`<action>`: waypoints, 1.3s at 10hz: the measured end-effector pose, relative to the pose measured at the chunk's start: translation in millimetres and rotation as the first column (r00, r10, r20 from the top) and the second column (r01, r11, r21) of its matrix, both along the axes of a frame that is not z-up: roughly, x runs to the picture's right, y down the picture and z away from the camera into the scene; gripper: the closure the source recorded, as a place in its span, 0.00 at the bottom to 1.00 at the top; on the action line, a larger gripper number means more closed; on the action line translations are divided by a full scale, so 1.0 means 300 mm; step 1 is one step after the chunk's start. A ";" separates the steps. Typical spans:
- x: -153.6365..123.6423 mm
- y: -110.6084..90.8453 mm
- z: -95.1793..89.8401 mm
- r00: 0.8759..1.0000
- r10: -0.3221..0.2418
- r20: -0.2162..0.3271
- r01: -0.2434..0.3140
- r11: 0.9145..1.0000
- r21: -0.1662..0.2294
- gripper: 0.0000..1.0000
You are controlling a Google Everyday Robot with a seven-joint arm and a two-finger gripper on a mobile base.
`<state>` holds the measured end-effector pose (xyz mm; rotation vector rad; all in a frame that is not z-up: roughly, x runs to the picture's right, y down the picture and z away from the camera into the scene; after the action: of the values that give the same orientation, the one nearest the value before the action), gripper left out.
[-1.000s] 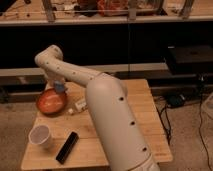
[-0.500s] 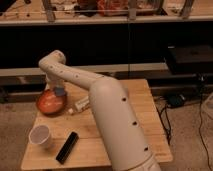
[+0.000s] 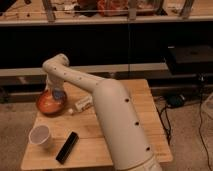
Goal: Place the white sponge in the ceramic bowl
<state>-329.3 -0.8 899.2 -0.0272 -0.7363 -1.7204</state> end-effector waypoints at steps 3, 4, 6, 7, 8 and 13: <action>-0.030 0.042 0.019 0.999 -0.029 0.013 0.030 0.999 -0.037 1.00; -0.048 0.055 0.019 0.999 -0.041 0.021 0.041 0.998 -0.046 1.00; -0.067 0.073 0.020 0.998 -0.054 0.033 0.056 0.997 -0.059 1.00; -0.068 0.080 0.024 0.998 -0.060 0.037 0.062 0.996 -0.066 1.00; -0.075 0.088 0.025 0.997 -0.067 0.044 0.070 0.995 -0.073 1.00; -0.087 0.089 0.022 0.996 -0.071 0.061 0.076 0.994 -0.084 0.61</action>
<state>-355.4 26.0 905.8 -0.0650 -0.8615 -1.7646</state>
